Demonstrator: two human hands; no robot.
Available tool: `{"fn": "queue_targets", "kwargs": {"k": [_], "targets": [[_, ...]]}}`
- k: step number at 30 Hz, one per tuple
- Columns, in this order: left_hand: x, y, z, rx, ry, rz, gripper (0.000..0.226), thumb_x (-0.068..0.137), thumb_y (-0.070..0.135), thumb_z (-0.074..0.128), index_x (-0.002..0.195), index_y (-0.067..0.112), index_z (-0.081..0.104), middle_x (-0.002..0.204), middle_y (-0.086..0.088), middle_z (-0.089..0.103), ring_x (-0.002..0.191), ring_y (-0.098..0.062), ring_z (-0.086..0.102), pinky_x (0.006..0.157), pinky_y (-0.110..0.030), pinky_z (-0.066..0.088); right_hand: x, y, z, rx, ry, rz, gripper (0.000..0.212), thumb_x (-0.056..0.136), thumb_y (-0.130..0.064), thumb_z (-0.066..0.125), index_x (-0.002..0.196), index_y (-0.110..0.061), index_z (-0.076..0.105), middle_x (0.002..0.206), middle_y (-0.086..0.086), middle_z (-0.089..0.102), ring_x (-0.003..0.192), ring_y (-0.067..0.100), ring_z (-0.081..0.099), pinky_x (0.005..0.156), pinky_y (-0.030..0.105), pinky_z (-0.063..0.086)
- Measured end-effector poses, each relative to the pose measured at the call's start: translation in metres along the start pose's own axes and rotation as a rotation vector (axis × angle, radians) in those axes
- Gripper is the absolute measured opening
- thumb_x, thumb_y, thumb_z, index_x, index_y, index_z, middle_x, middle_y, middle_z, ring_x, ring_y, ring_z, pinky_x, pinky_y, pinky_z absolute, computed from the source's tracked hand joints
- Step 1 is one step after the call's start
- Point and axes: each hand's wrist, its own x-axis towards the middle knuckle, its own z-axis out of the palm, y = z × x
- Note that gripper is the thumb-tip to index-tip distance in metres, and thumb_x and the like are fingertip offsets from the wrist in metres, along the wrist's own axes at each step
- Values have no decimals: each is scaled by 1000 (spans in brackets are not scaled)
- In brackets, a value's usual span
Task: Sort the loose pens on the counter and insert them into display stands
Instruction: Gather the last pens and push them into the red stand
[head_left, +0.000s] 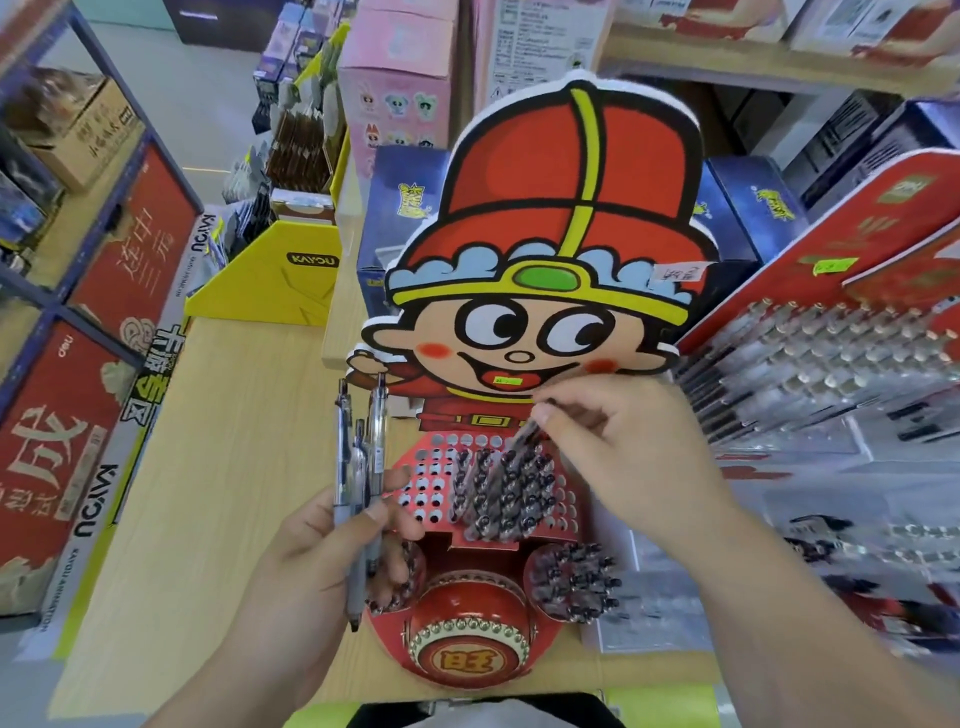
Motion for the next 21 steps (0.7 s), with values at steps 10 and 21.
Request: {"fn": "queue_targets", "kwargs": {"k": [10,21], "targets": [[3,-2,-3,18,13,7,35,88,20,55,118,7,67,85,-18,67,55,-23,52,44,-29,37,7,6,8,-71,-56,-45,13,91,-31,69,97,-27,79,87,-18,73,82,2,66,76,28,56],[2,-2,-2,13,-9,-1,34,86,20,57,115,11,70,85,-18,68,57,-23,52,45,-29,39,10,2,16,-146,-195,32,15,89,-35,71,101,-30,80,91,-18,74,83,1,65,79,27,55]]}}
